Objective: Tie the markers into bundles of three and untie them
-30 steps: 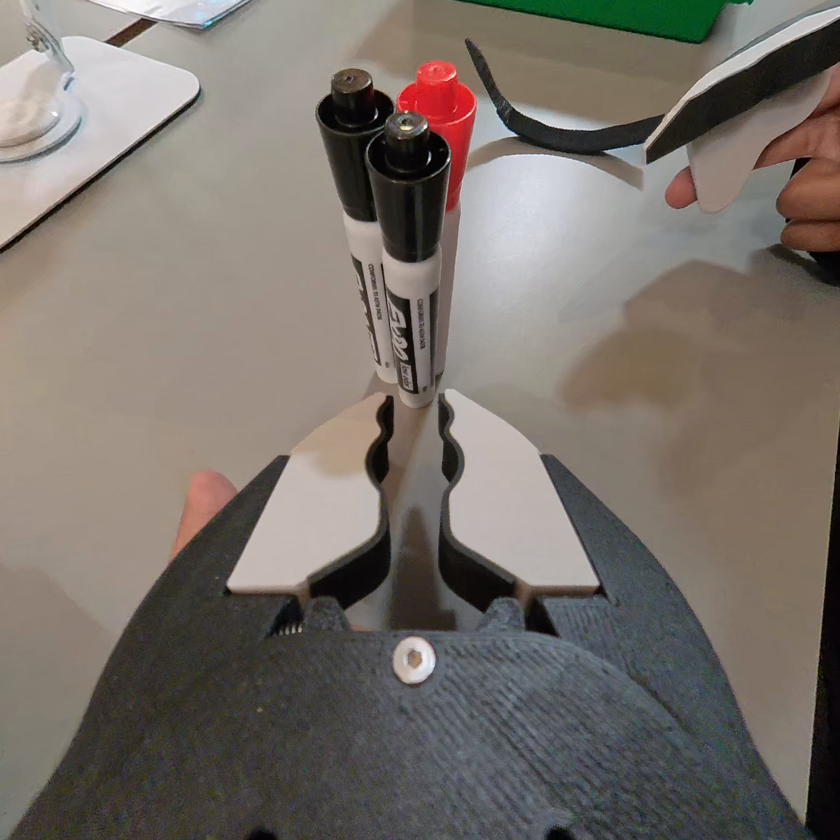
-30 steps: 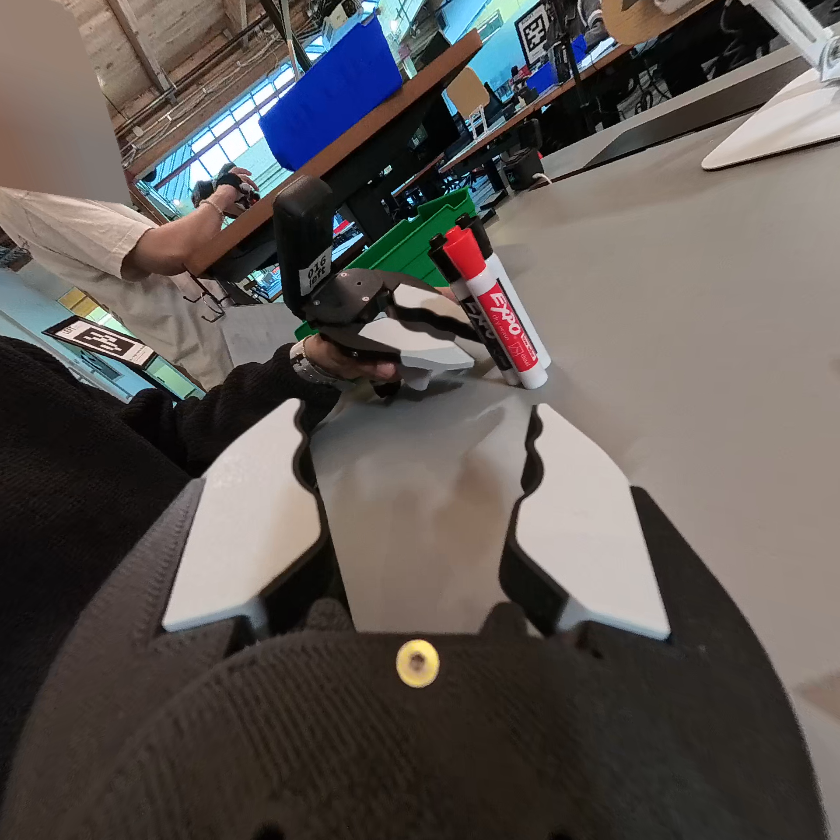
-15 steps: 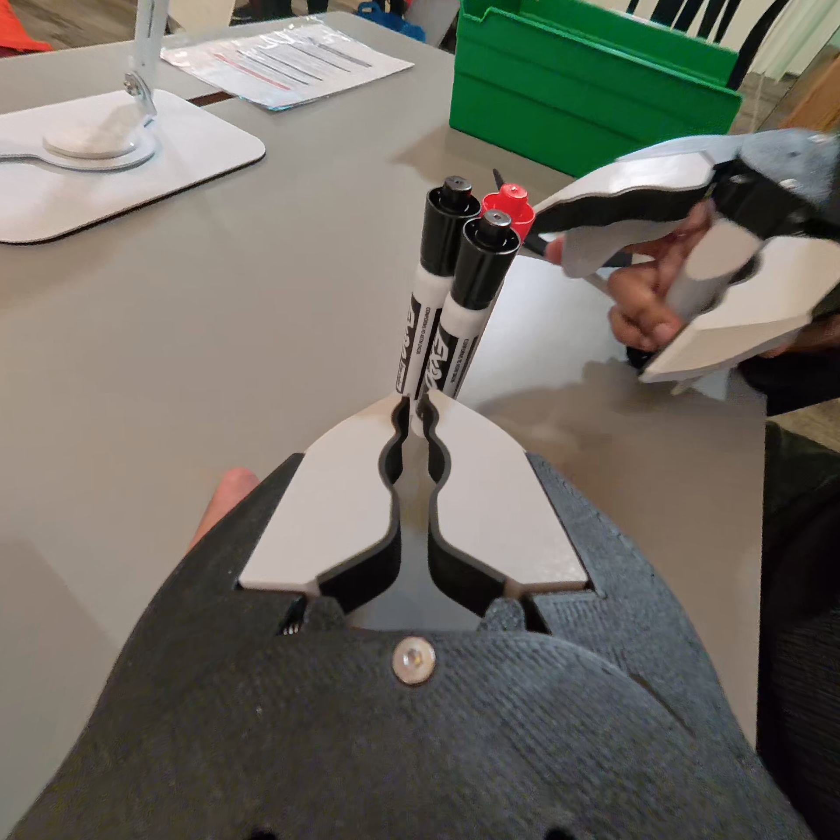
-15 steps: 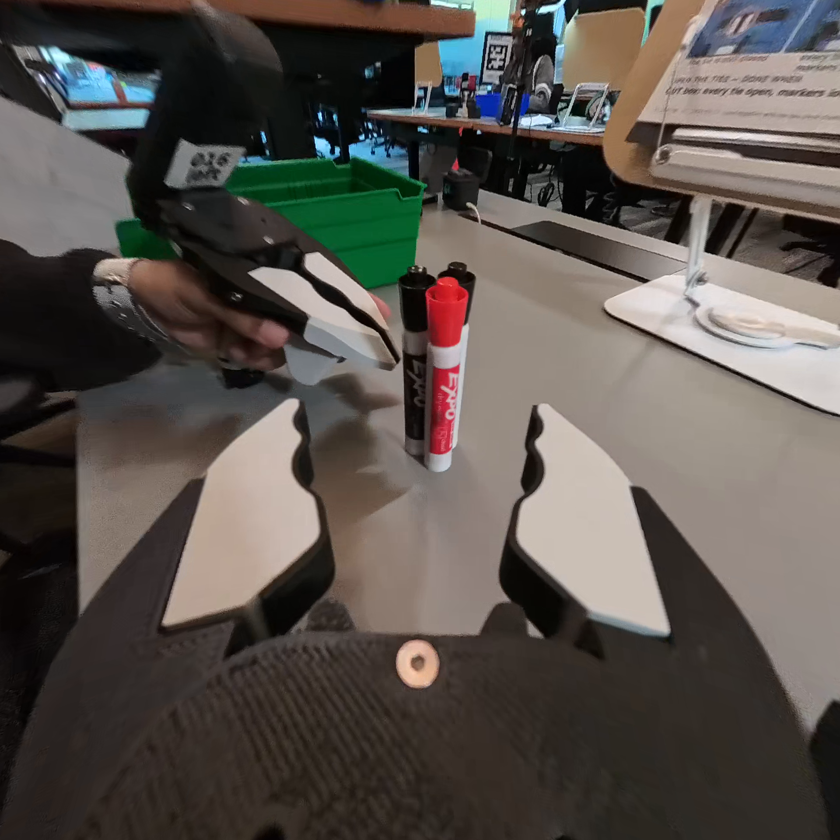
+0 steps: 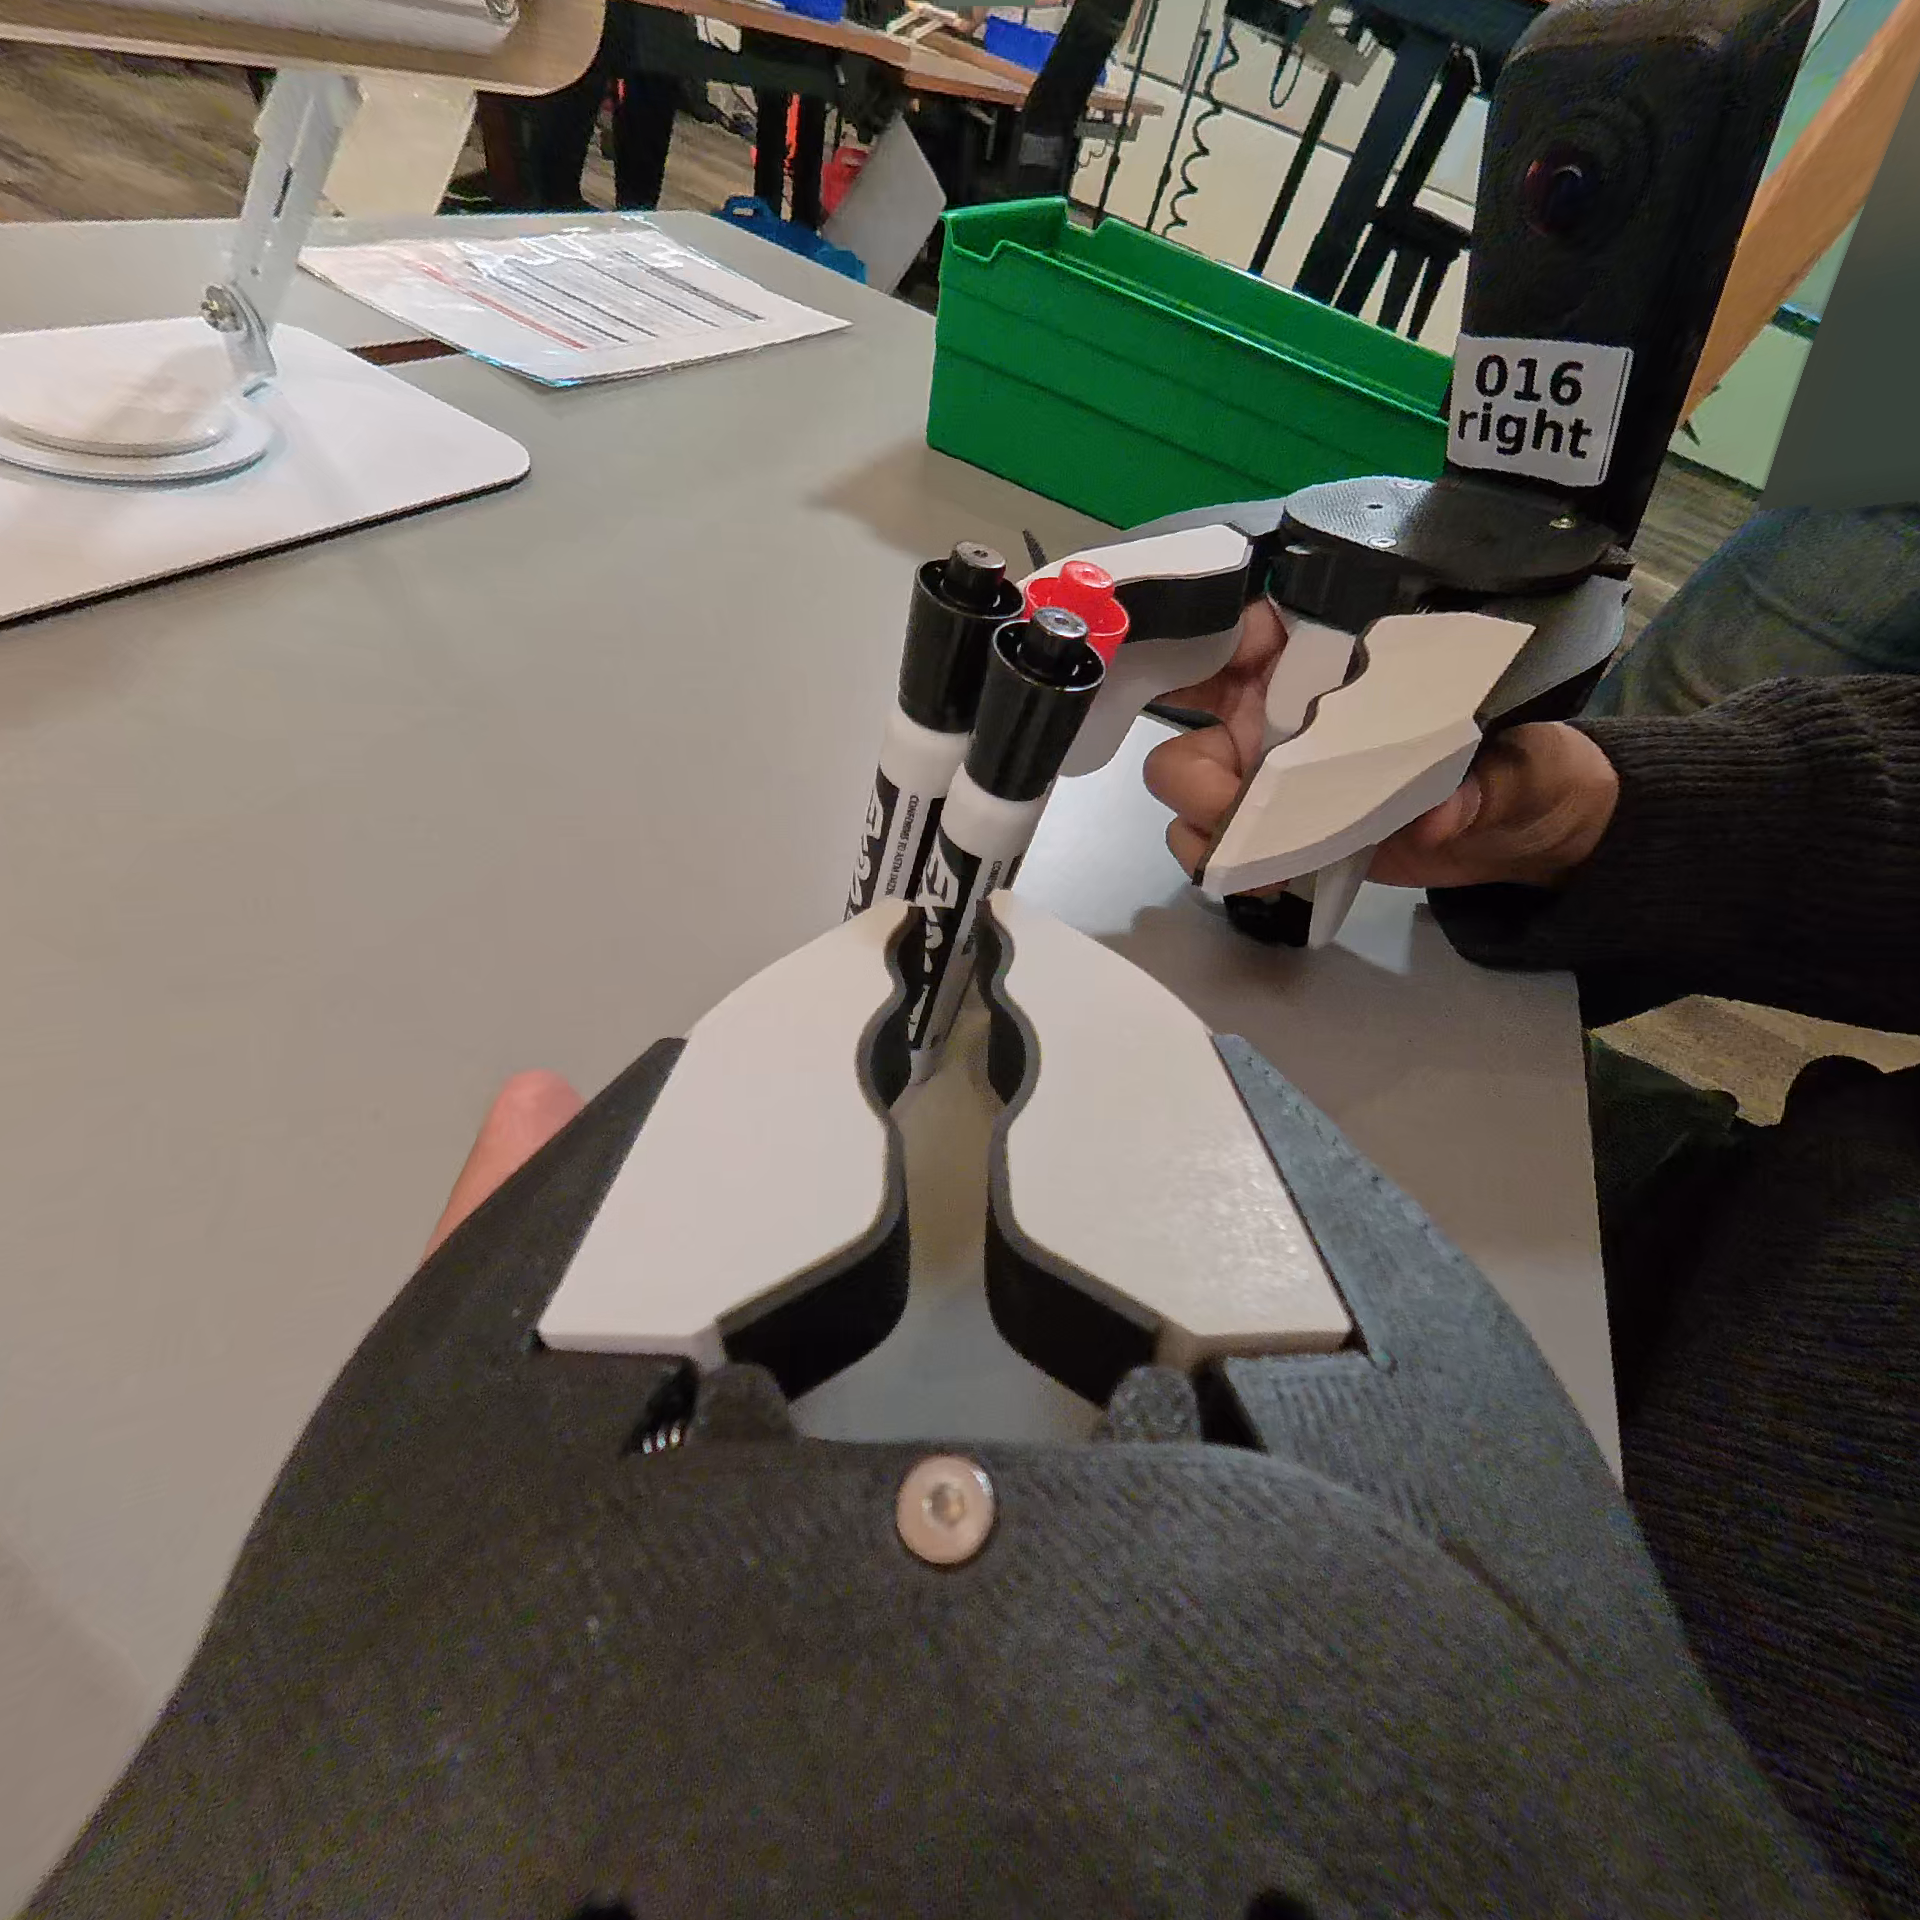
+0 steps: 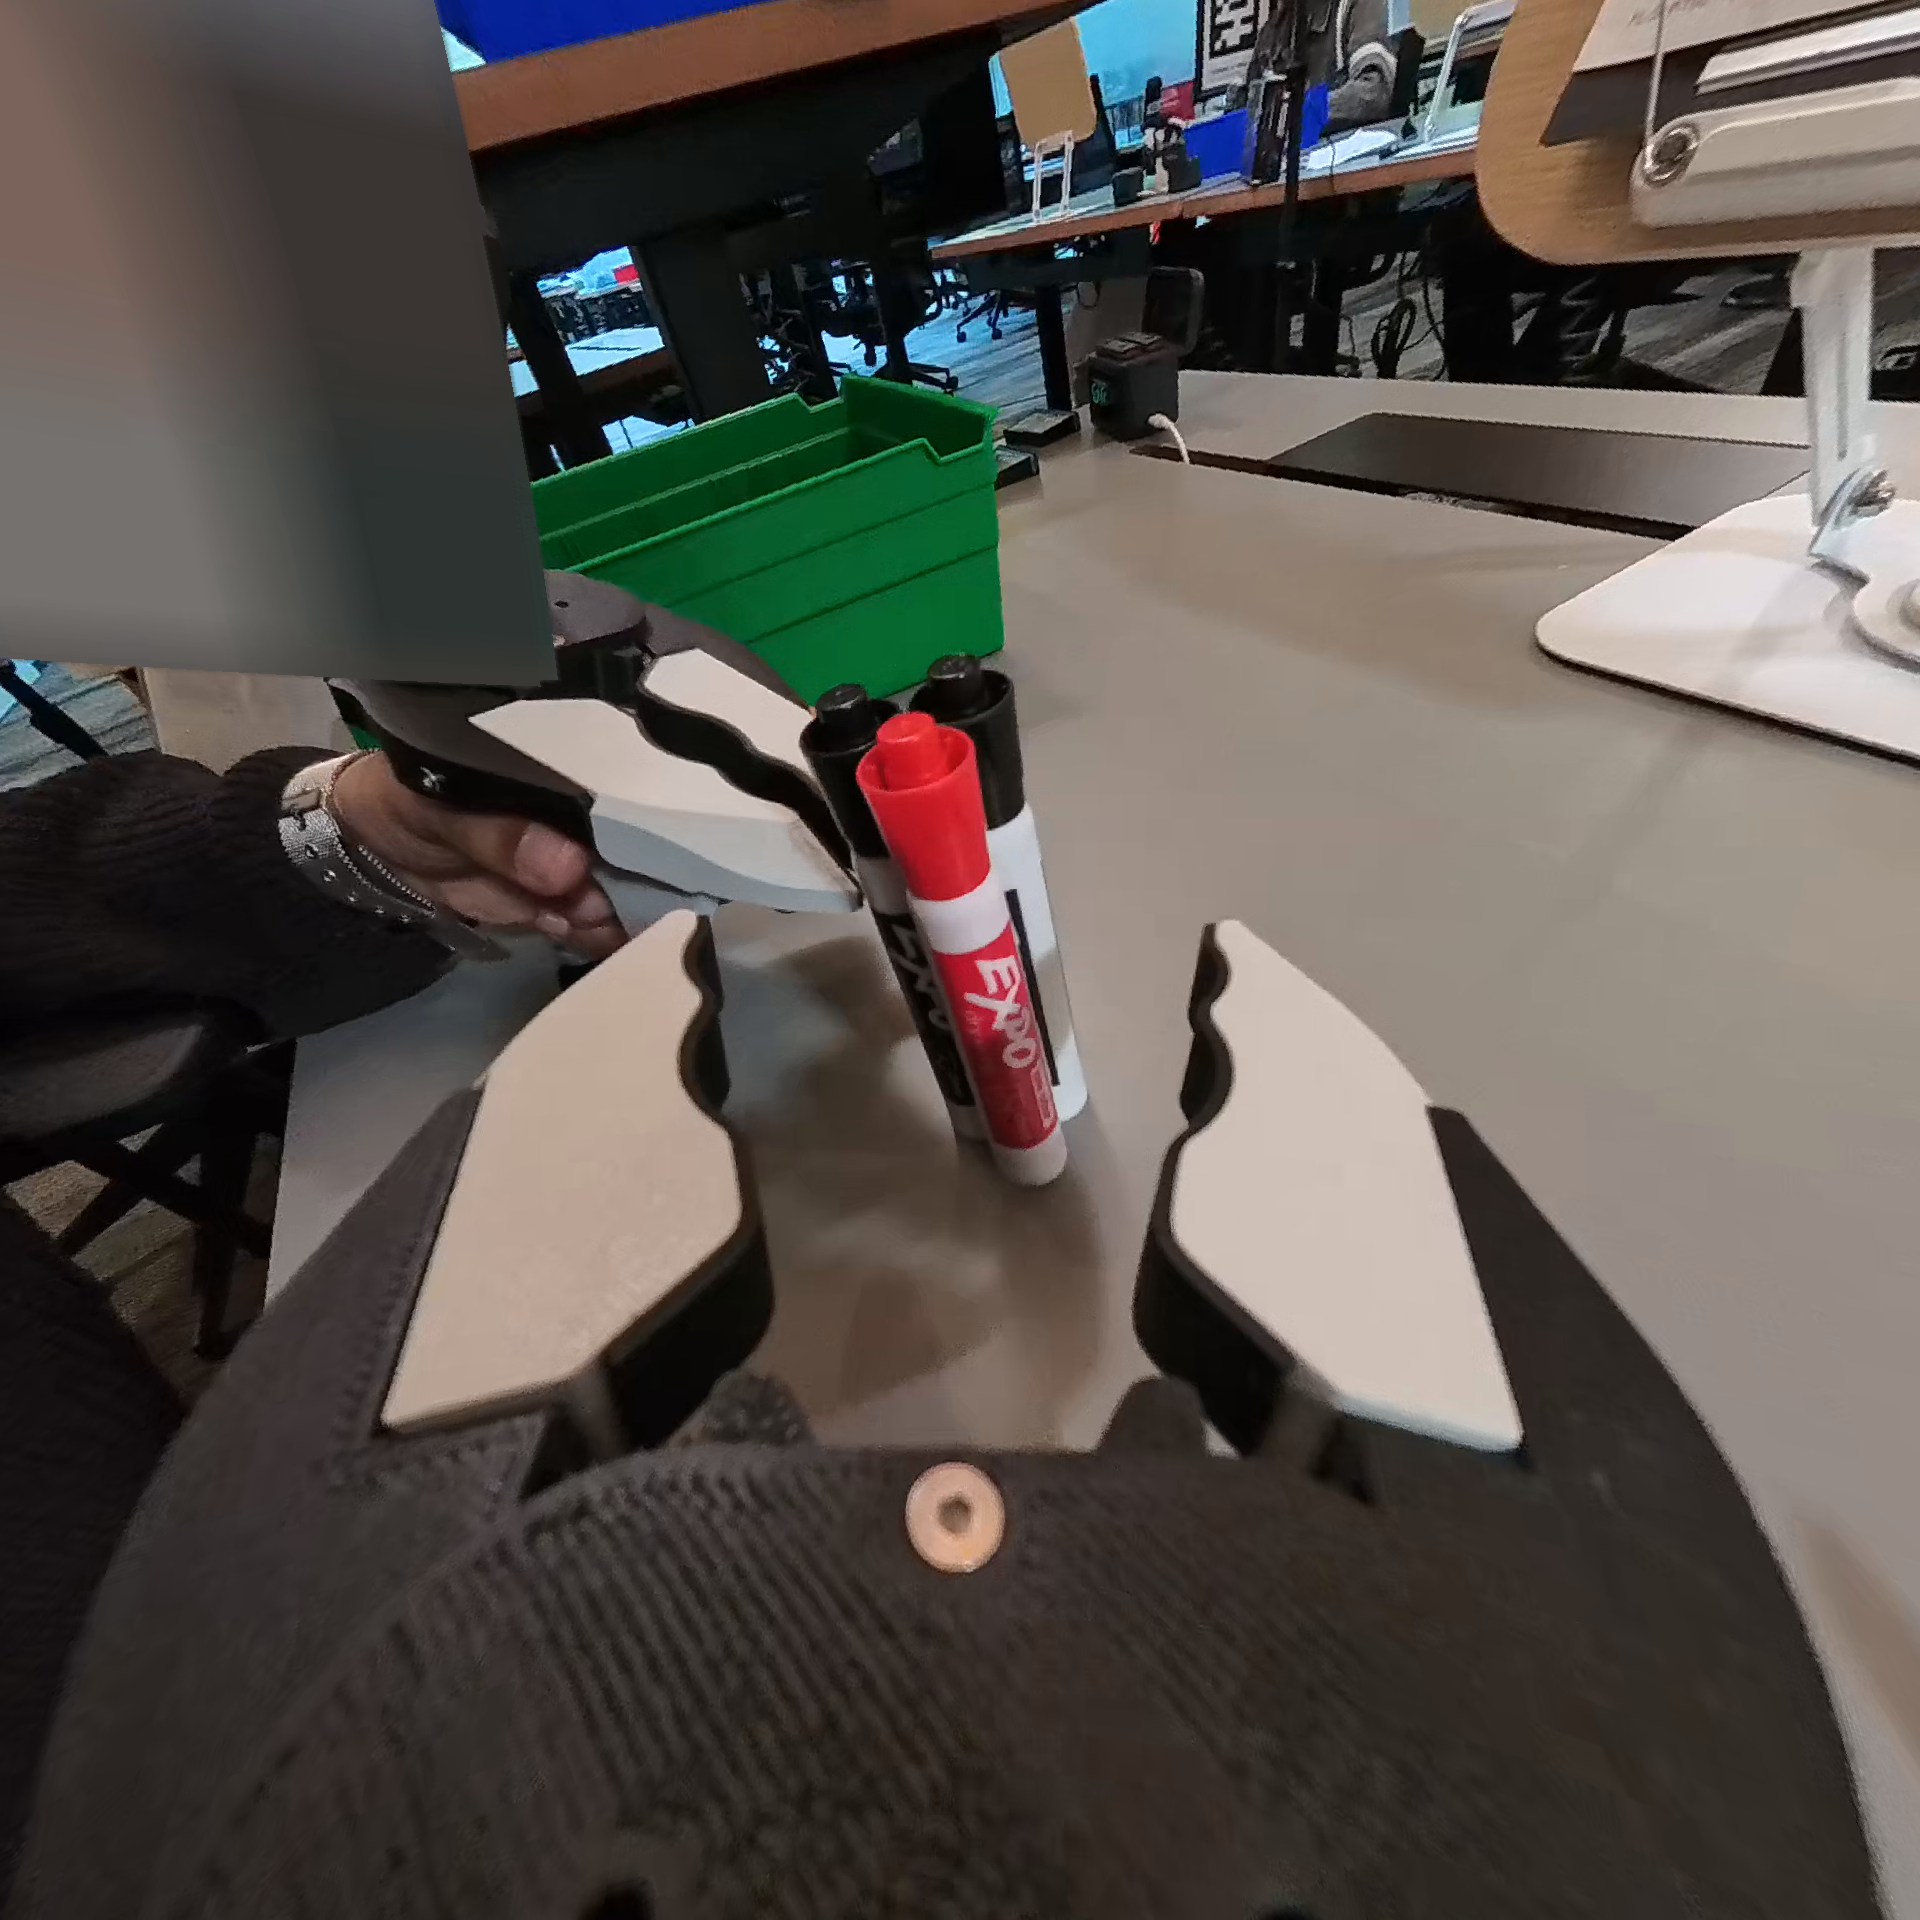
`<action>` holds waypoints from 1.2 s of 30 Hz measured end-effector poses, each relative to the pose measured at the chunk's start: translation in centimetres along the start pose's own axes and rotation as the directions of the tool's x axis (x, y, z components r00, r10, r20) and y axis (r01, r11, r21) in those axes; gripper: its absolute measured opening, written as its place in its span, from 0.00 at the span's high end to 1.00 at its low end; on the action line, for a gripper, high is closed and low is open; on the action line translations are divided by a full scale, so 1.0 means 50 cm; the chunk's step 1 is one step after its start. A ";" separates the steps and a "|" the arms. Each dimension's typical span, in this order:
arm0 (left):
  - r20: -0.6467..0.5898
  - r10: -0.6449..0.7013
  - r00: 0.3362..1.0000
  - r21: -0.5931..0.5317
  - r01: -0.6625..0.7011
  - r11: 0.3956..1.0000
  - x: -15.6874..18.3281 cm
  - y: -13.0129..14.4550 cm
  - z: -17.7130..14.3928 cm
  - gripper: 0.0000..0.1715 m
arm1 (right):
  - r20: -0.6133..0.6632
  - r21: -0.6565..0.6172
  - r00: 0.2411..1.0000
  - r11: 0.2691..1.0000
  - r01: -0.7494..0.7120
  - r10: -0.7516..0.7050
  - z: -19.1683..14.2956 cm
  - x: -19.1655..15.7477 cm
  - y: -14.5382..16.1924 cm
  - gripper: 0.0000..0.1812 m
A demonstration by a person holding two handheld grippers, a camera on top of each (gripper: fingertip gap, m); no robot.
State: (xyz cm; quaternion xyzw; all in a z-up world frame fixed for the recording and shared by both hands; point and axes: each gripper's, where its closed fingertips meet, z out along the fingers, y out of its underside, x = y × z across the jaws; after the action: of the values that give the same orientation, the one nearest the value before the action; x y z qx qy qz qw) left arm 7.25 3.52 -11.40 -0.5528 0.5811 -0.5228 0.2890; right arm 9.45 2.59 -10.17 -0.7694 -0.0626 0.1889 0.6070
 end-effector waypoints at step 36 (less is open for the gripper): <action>0.014 -0.146 0.989 -0.022 0.146 0.989 0.008 -0.006 -0.032 0.88 | 0.033 0.070 0.998 0.996 -0.061 0.059 -0.013 0.008 -0.015 0.54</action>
State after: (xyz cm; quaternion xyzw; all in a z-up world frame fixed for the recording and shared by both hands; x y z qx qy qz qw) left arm 5.77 3.65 -10.57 -0.6004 0.5432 -0.5323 0.2471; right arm 10.14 2.33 -9.39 -0.7458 -0.0422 0.2210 0.6270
